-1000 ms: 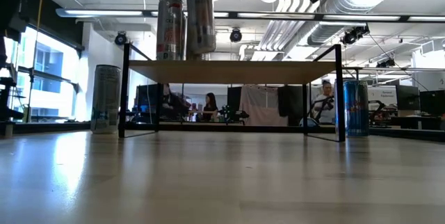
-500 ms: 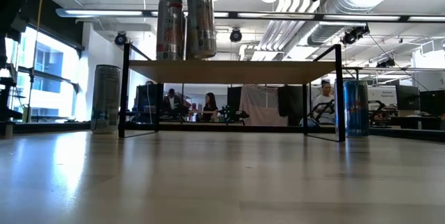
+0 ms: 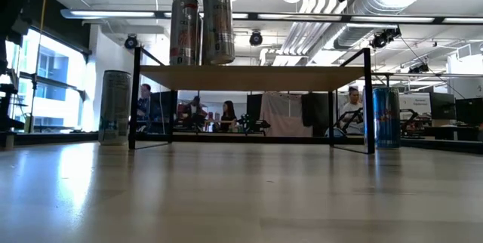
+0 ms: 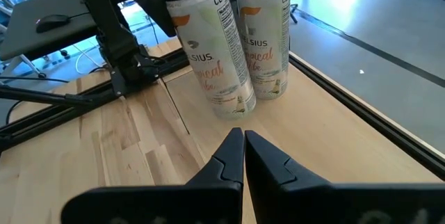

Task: Place canned beverage on shelf
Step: Put the white yellow soda can on the shelf aligned with the other white yellow soda can

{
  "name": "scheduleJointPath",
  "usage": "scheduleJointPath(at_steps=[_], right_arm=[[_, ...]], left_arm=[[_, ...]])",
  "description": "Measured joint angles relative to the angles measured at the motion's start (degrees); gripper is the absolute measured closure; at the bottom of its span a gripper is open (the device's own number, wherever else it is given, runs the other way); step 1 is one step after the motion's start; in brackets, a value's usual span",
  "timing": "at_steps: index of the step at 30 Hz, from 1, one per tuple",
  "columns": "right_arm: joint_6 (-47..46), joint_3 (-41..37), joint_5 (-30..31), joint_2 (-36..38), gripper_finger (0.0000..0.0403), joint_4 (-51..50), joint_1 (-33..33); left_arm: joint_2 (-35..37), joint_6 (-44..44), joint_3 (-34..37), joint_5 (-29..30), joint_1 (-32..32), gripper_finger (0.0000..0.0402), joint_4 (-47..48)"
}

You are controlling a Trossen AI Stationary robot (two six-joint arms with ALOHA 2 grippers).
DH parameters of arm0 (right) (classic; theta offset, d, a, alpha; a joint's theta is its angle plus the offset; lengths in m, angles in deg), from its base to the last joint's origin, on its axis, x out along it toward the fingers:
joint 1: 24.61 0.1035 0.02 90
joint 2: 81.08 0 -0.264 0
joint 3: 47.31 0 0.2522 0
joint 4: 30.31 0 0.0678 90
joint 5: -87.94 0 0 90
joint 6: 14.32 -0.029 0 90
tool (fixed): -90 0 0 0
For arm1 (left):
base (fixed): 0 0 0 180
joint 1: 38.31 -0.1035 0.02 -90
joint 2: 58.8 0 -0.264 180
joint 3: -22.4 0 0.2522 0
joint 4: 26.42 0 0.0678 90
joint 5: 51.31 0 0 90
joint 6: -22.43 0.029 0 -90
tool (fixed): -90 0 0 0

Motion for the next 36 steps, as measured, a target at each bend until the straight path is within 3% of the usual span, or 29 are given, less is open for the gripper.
scheduleJointPath(at_steps=[36], right_arm=[[-0.3,0.0,0.0,0.0,0.0402,0.0,0.0]], left_arm=[[0.2,-0.2,1.4,-1.6,0.0,0.0142,-0.6]])
